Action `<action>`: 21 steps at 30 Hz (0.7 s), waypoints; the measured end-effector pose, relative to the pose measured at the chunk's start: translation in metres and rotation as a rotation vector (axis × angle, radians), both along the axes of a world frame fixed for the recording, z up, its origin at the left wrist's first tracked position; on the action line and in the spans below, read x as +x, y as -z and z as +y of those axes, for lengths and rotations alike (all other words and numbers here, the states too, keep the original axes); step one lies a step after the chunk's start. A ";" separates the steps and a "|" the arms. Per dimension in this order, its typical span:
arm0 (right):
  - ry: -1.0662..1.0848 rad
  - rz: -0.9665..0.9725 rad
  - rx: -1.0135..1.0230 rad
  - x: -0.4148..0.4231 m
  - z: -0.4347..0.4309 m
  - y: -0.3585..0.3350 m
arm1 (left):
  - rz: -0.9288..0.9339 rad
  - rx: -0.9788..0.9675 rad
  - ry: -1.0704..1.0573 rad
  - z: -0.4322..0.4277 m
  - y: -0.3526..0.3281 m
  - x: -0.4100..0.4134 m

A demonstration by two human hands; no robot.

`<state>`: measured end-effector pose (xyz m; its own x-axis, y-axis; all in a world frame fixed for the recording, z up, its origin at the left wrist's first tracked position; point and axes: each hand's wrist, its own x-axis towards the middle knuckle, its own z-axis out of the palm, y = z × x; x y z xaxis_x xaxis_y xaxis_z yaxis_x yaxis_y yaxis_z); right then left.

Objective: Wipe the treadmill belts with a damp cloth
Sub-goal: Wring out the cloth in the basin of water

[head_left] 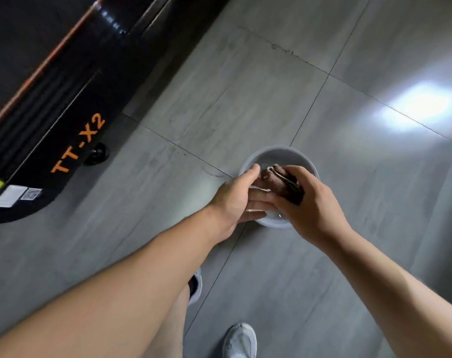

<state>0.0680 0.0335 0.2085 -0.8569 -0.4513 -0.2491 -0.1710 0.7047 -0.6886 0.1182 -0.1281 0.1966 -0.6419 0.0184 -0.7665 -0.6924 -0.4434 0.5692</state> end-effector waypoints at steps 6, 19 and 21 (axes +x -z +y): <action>-0.096 -0.007 0.012 0.040 -0.066 -0.064 | 0.025 -0.361 -0.130 -0.066 -0.044 0.069; -0.407 -0.075 0.041 0.130 -0.369 -0.113 | -0.134 -1.120 -0.240 -0.352 -0.087 0.252; -0.463 -0.045 0.043 0.133 -0.423 -0.106 | -0.172 -1.226 -0.172 -0.401 -0.077 0.269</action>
<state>0.2015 -0.3892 0.3147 -0.5556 -0.7724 -0.3076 -0.4452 0.5889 -0.6746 0.3867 -0.5288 0.2739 -0.4554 -0.8406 -0.2935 -0.7843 0.2227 0.5790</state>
